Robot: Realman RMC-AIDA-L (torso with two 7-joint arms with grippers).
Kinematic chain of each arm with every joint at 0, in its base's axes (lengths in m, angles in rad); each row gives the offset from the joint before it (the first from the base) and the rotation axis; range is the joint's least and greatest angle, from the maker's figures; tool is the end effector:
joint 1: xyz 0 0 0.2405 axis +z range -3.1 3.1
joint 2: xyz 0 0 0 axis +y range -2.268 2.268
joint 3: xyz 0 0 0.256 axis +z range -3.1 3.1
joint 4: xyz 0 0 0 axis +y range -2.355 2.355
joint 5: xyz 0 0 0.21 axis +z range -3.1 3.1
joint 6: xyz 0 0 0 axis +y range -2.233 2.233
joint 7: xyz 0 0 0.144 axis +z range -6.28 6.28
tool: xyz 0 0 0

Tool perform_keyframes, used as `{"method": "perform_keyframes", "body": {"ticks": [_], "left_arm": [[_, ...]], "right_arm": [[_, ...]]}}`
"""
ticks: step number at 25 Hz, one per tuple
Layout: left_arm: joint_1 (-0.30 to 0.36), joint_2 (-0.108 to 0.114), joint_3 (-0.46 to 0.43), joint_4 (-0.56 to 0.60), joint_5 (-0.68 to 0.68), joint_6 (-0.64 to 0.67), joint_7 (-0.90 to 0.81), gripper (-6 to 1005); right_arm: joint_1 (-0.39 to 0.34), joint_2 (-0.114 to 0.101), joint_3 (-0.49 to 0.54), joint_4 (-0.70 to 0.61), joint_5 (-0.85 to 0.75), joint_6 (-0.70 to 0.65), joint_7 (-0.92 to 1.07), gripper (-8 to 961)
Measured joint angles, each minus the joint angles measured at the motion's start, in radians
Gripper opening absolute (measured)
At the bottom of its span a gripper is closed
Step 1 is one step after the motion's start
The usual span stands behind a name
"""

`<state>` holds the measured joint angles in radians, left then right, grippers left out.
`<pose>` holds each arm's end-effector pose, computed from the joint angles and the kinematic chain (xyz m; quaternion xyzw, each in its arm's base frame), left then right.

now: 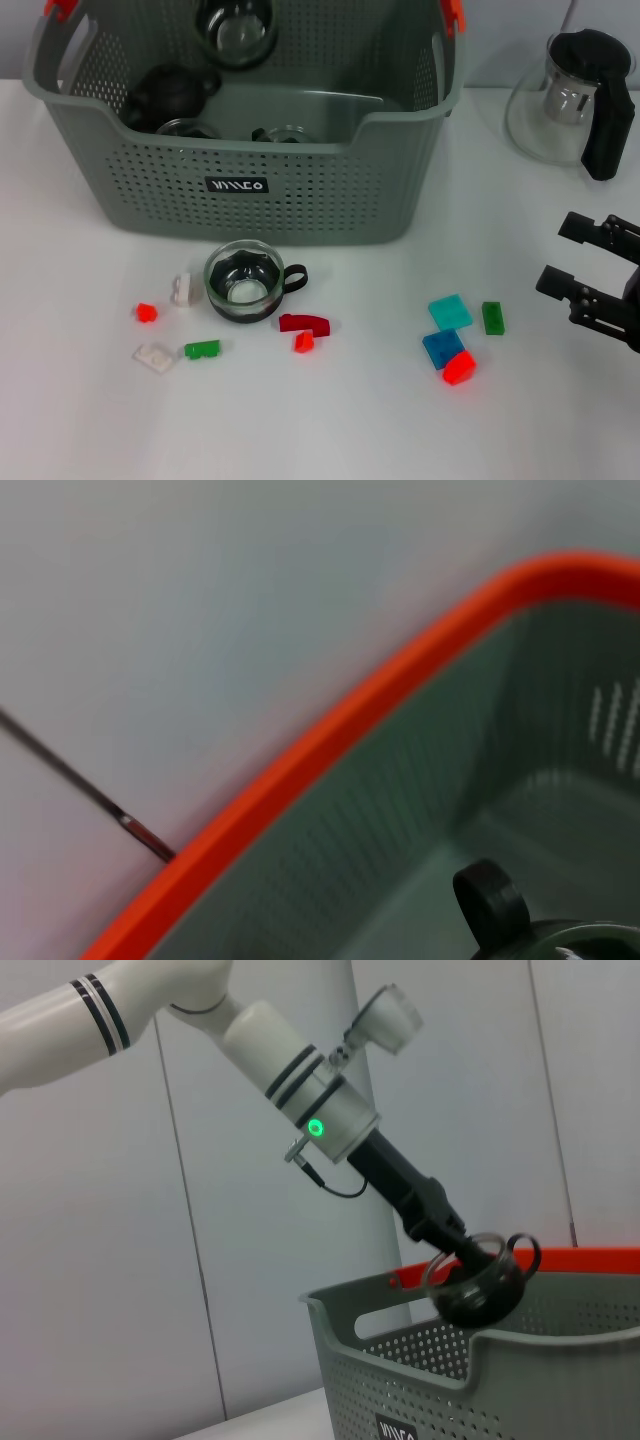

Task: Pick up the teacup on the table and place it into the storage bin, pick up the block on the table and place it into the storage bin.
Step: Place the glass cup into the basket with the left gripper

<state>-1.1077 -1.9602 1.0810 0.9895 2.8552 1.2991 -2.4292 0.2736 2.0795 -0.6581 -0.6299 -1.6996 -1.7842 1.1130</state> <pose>-0.0902 0.4881 0.0759 -0.8986 -0.1992 0.1576 0.3576 0.2951 0.2554 0.0284 -0.8870 0.1632 0.3827 0.2005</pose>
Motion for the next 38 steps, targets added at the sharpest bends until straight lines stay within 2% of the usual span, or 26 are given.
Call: {"method": "perform_keyframes", "body": {"ticks": [4,8,13,14,23,38], "left_arm": [[0.035,0.010,0.112,-0.006,0.002,-0.025,0.006,41],[0.072,0.009,0.154,-0.005,0.002,-0.065,0.035,42],[0.110,-0.003,0.172,-0.001,0.004,-0.130,0.106,42],[0.127,-0.008,0.184,-0.010,0.005,-0.182,0.126,42],[0.124,0.001,0.200,-0.044,0.006,-0.177,0.146,41],[0.118,0.002,0.250,-0.098,0.006,-0.190,0.181,42]], "right_arm": [[-0.003,0.000,0.001,0.002,0.000,0.001,0.000,759],[-0.006,-0.002,0.002,0.007,0.000,0.002,0.001,759],[-0.003,-0.003,0.002,0.008,-0.001,0.003,0.001,760],[-0.003,-0.003,0.002,0.008,-0.001,0.003,0.001,760],[-0.003,-0.004,0.002,0.007,-0.002,0.004,0.001,760],[0.001,-0.002,0.001,0.009,-0.002,0.006,0.001,759]]}}
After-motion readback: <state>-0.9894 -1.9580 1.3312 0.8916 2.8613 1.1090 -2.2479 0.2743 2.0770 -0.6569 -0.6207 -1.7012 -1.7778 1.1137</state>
